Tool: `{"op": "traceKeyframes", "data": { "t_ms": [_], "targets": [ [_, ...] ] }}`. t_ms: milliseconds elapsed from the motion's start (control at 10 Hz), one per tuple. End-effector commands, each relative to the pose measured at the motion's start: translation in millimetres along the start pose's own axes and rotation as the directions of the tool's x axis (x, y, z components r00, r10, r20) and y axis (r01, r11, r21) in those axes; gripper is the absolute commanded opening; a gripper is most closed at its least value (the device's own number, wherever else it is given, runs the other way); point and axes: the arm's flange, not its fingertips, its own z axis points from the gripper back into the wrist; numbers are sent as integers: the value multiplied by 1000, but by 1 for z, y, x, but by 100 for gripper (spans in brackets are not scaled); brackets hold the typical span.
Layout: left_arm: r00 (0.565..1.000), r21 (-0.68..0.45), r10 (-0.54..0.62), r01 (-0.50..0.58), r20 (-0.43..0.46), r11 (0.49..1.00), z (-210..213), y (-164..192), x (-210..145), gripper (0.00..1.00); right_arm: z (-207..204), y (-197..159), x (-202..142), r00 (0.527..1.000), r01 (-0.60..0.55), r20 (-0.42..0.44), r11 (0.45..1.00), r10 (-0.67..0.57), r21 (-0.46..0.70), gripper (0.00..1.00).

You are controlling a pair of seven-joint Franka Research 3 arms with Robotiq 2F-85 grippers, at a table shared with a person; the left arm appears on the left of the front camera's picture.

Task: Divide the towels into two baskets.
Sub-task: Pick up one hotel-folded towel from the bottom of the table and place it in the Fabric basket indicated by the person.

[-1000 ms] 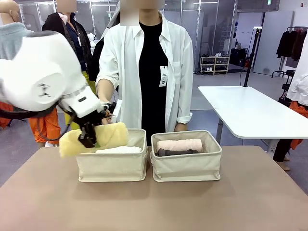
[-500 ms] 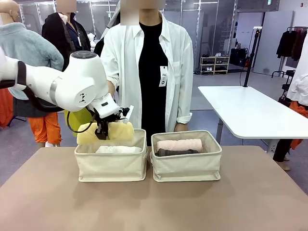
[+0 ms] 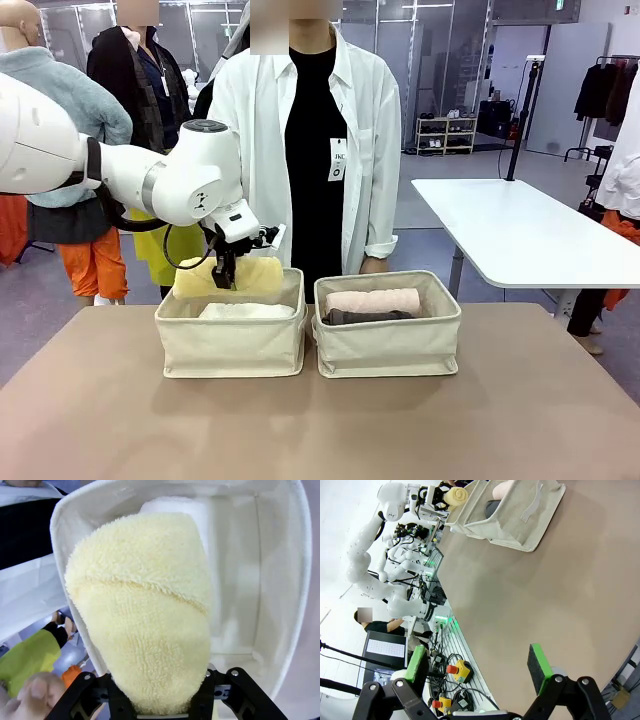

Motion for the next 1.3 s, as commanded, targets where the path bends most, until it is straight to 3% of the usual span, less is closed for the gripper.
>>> {"op": "traceKeyframes", "data": {
  "t_ms": [0,100,300,400,500,600,700,1200],
  "targets": [
    [1000,-22,-1,1,-10,1000,6,8,3,71,-4,4,-1,1000,-2,7,1000,2,-10,100],
    [1000,-29,1,-1,-8,1000,5,7,3,100,-4,4,-1,1000,-2,7,1000,2,-10,100],
    [1000,-26,7,-8,-14,1000,7,3,5,100,-4,4,-1,1000,-2,7,1000,2,-10,100],
    [1000,-17,24,-25,-17,1000,9,-1,4,93,-4,4,-1,1000,-2,7,1000,2,-10,100],
    [999,-13,47,-47,-11,999,12,-8,2,100,-4,4,-1,1000,-2,7,1000,2,-10,100],
    [994,7,106,-106,-24,994,15,-14,-2,100,-4,4,-1,1000,-2,7,1000,2,-10,100],
    [1000,-17,12,-12,0,1000,5,3,7,100,-4,4,-1,1000,-2,7,1000,2,-10,100],
    [1000,-17,12,-12,0,1000,5,3,7,100,-4,4,-1,1000,-2,7,1000,2,-10,100]
  ]
}}
